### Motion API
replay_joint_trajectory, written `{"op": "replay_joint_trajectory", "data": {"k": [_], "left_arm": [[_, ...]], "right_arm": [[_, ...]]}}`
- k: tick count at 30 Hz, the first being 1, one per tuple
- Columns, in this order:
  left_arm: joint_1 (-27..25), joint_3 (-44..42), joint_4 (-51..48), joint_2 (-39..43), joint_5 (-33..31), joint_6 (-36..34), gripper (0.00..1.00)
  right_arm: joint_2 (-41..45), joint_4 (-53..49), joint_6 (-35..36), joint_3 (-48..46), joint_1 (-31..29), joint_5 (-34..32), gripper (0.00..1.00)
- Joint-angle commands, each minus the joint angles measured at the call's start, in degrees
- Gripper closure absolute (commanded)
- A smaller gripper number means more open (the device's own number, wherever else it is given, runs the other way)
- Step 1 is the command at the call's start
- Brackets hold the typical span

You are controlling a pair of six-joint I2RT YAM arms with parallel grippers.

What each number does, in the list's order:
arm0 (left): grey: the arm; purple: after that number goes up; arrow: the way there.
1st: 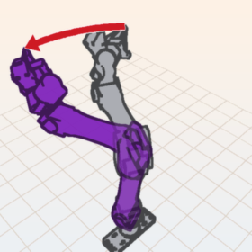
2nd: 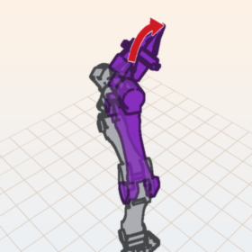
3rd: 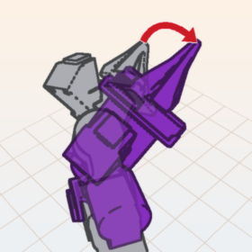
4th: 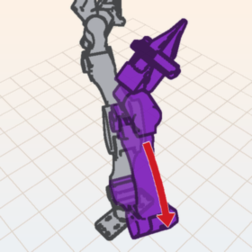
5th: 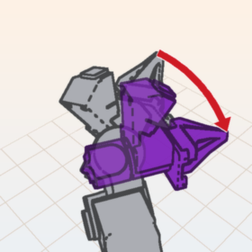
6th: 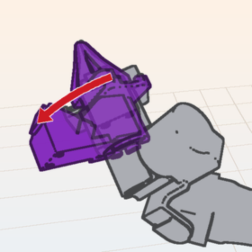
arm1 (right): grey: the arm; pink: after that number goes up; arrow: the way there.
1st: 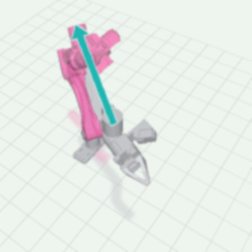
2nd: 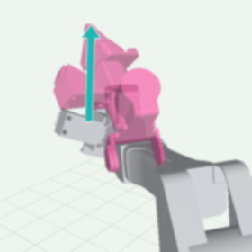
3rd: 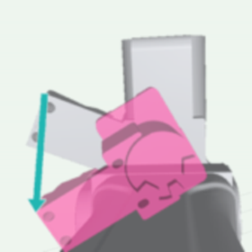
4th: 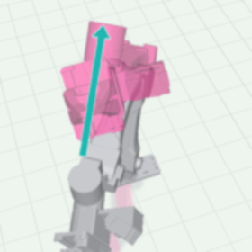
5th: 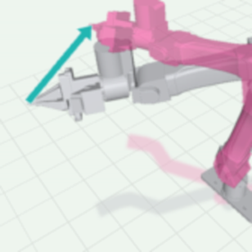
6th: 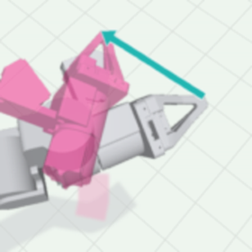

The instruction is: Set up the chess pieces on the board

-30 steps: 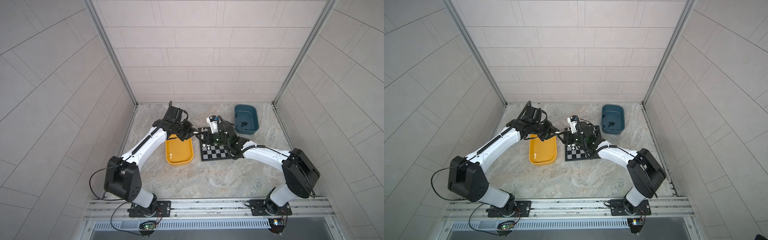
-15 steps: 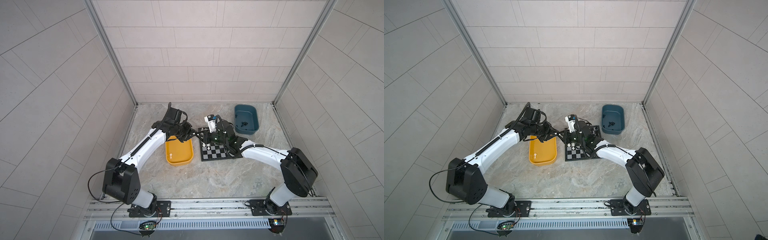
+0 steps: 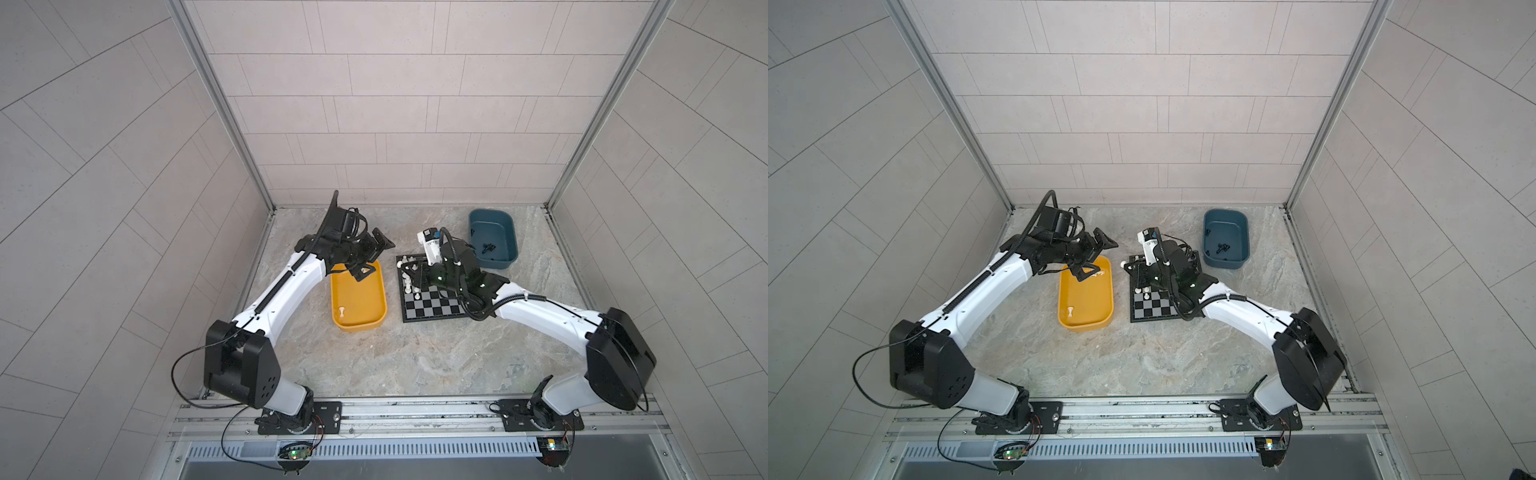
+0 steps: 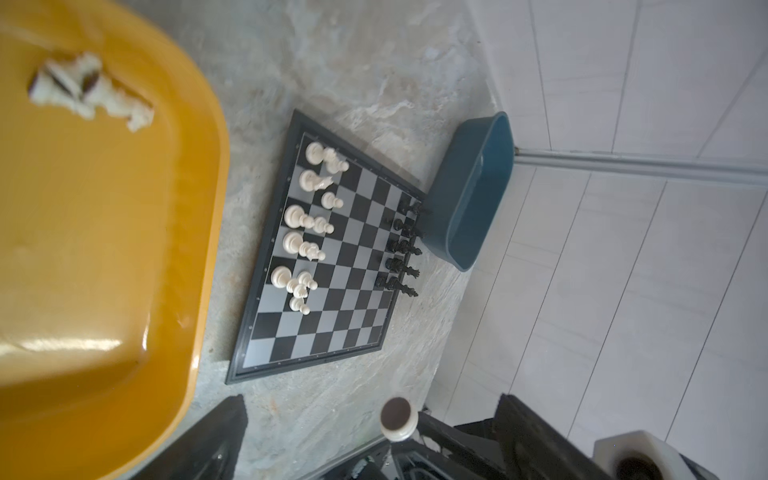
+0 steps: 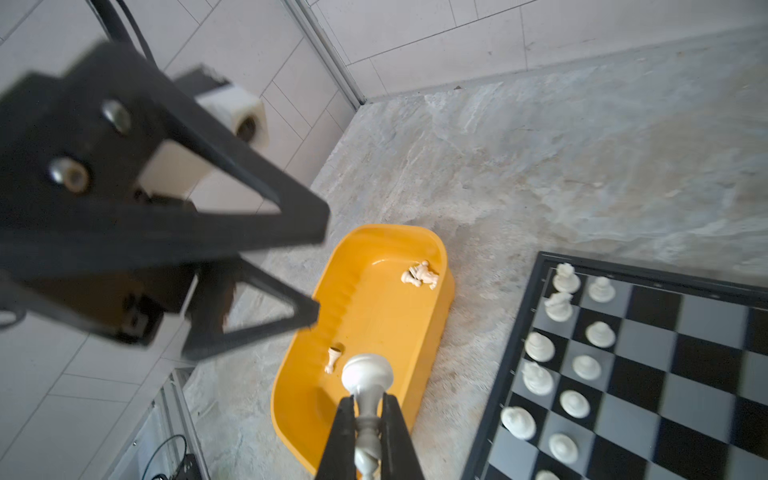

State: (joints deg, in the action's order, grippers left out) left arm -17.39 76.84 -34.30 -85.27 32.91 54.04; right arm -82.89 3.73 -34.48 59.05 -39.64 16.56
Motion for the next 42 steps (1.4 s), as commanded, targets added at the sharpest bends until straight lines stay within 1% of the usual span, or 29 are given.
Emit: {"op": "replay_joint_trajectory", "data": {"k": [1, 2, 5, 7, 10, 11, 13, 15, 17, 19, 20, 22, 24, 31, 36, 42], "left_arm": [[0.7, 2.4, -10.3, 2.8, 1.2, -22.3, 0.0], [0.8, 1.3, -12.7, 4.2, 0.5, -26.7, 0.0], [0.7, -5.0, -15.5, 9.0, -1.8, -35.0, 0.0], [0.8, -9.4, -14.1, 12.2, -1.6, -36.5, 0.0], [0.7, -16.6, -8.1, 17.3, -1.4, -34.7, 0.0], [0.7, -18.3, -6.5, 18.9, -2.2, -34.2, 0.0], [0.7, -20.8, -4.6, 21.0, -5.9, -33.9, 0.0], [0.8, -21.6, -4.8, 21.5, -11.2, -33.4, 0.0], [1.1, -19.9, -7.7, 20.8, -17.3, -33.2, 0.0], [2.5, -19.0, -10.7, 20.5, -23.2, -32.3, 0.0], [3.9, -18.9, -11.7, 20.8, -25.0, -32.1, 0.0], [5.6, -19.5, -12.1, 22.2, -26.5, -31.5, 0.0], [5.8, -19.5, -12.2, 22.6, -27.2, -31.2, 0.0], [6.0, -19.4, -11.8, 22.0, -25.7, -31.2, 0.0], [6.0, -19.2, -12.1, 22.1, -25.8, -31.2, 0.0], [6.1, -18.9, -12.1, 21.8, -25.5, -31.2, 0.0]], "right_arm": [[2.6, -20.9, 7.2, 5.4, -0.1, -2.9, 1.0], [2.2, -28.0, 9.1, 7.9, -0.2, -3.9, 1.0], [0.5, -45.5, 14.1, 15.4, -1.0, -8.3, 1.0], [-1.1, -53.3, 16.1, 20.0, -1.9, -11.1, 1.0], [-5.9, -60.9, 17.8, 27.0, -4.0, -14.2, 1.0], [-8.1, -62.6, 18.1, 29.2, -4.9, -15.3, 1.0], [-12.3, -64.6, 17.7, 32.8, -6.4, -16.5, 1.0], [-17.0, -66.1, 17.8, 35.9, -7.2, -16.2, 1.0], [-22.9, -69.5, 17.5, 40.6, -7.7, -15.5, 1.0], [-26.9, -69.9, 17.9, 42.8, -8.5, -16.0, 1.0], [-28.5, -69.6, 17.9, 43.6, -8.8, -16.1, 1.0], [-30.7, -68.4, 17.9, 44.6, -8.8, -16.2, 1.0], [-33.0, -68.7, 17.9, 46.3, -8.8, -16.5, 1.0], [-39.5, -69.9, 18.4, 51.0, -8.1, -17.4, 1.0], [-41.5, -70.0, 18.6, 51.7, -6.6, -16.9, 1.0], [-43.6, -70.0, 18.9, 52.3, -6.3, -16.6, 1.0]]}}
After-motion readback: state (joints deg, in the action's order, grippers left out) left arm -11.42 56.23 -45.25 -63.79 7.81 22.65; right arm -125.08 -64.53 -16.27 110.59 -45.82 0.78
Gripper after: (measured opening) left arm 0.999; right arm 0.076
